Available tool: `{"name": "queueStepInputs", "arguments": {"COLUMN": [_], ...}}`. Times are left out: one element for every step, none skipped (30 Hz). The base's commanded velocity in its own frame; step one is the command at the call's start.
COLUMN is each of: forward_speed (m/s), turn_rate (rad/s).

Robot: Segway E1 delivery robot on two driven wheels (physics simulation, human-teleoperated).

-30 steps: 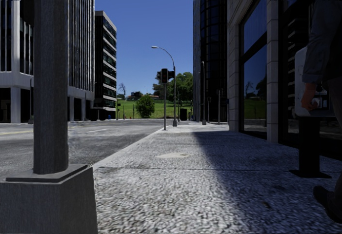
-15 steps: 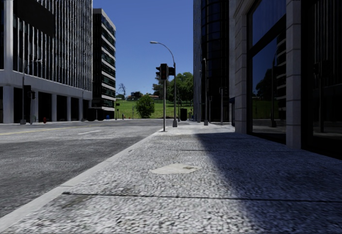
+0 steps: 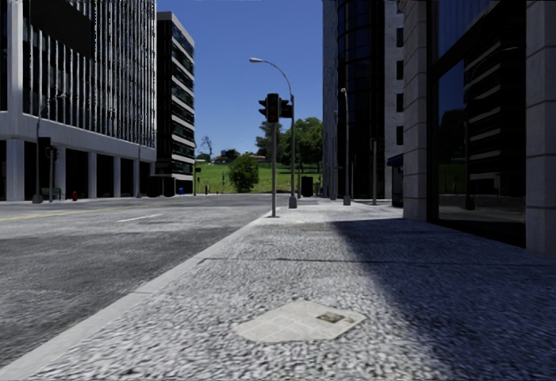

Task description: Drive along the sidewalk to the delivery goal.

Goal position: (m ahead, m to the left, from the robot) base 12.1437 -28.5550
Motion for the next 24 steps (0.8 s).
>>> {"name": "queueStepInputs", "arguments": {"forward_speed": [2.0,2.0,2.0,2.0,2.0,2.0,2.0,2.0,2.0,2.0,2.0,2.0,2.0,2.0,2.0,2.0,2.0,2.0,2.0,2.0,2.0,2.0,2.0,2.0], "turn_rate": [0.39,0.39,0.35,0.21,0.05,0.0,0.0,0.0,0.0,0.0,0.0,0.0,0.0,0.0,0.0,0.0,0.0,0.0,0.0,0.0,0.0,0.0,0.0,0.0]}}
